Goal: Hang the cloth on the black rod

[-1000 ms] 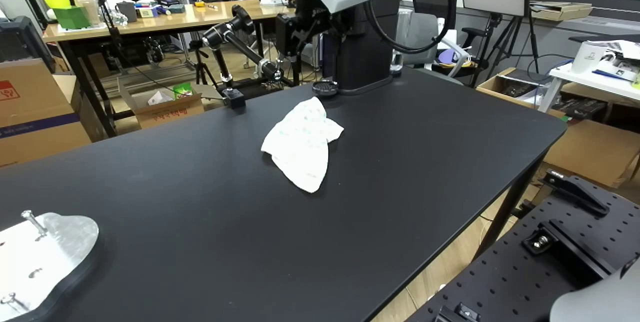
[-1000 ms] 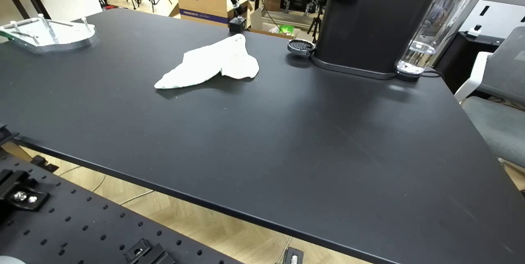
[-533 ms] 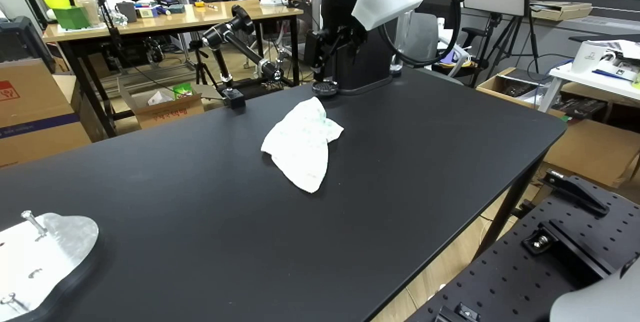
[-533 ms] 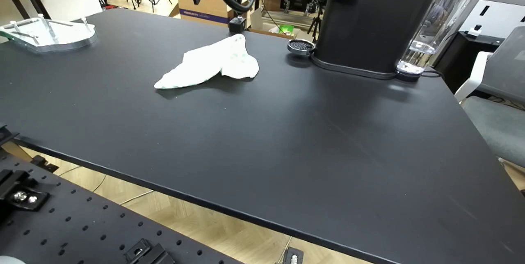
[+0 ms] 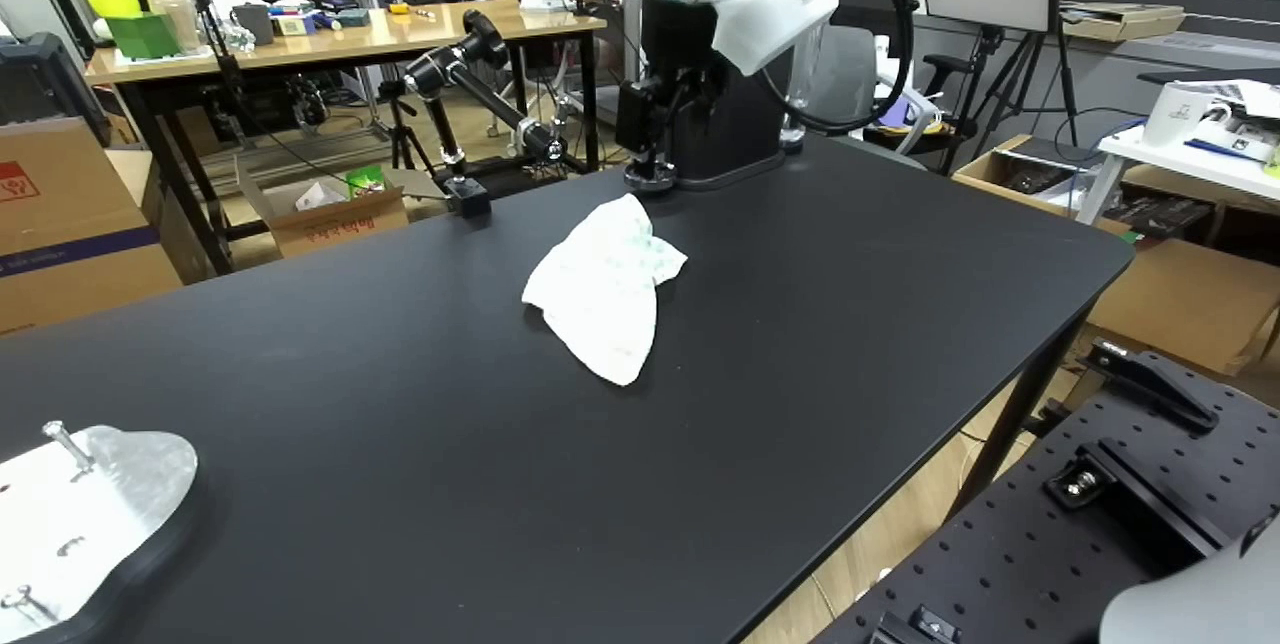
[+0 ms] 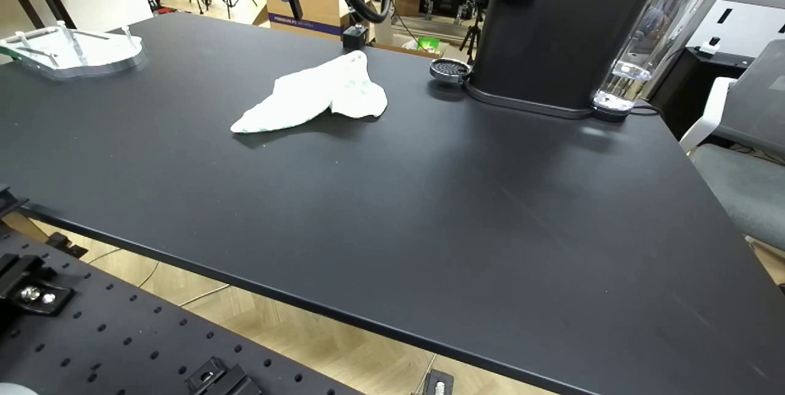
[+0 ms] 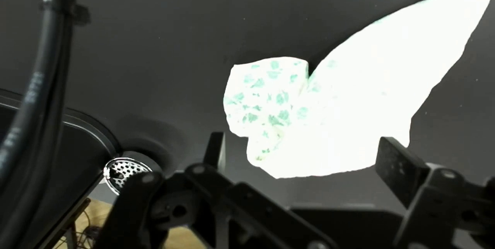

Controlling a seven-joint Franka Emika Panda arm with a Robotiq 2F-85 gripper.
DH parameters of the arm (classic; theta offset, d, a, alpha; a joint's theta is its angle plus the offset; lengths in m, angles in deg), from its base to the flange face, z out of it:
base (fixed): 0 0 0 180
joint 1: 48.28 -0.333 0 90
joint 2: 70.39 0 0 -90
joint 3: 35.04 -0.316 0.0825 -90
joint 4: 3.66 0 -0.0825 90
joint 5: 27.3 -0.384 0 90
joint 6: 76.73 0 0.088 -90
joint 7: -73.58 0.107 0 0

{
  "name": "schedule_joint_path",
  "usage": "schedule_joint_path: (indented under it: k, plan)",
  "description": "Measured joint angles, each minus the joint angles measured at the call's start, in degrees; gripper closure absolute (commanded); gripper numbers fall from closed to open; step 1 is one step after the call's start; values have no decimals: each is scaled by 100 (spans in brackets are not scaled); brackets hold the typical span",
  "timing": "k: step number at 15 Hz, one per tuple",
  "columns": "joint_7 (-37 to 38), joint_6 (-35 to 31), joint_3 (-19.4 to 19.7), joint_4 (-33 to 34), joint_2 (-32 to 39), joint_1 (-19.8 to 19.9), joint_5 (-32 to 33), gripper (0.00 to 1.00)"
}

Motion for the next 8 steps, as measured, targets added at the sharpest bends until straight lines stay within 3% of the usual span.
schedule_joint_path:
  k: [4,8]
  plan:
    - [-744,-36,96,282,617,74,26,0]
    - [-912,-319,161,768,1415,129,1,0]
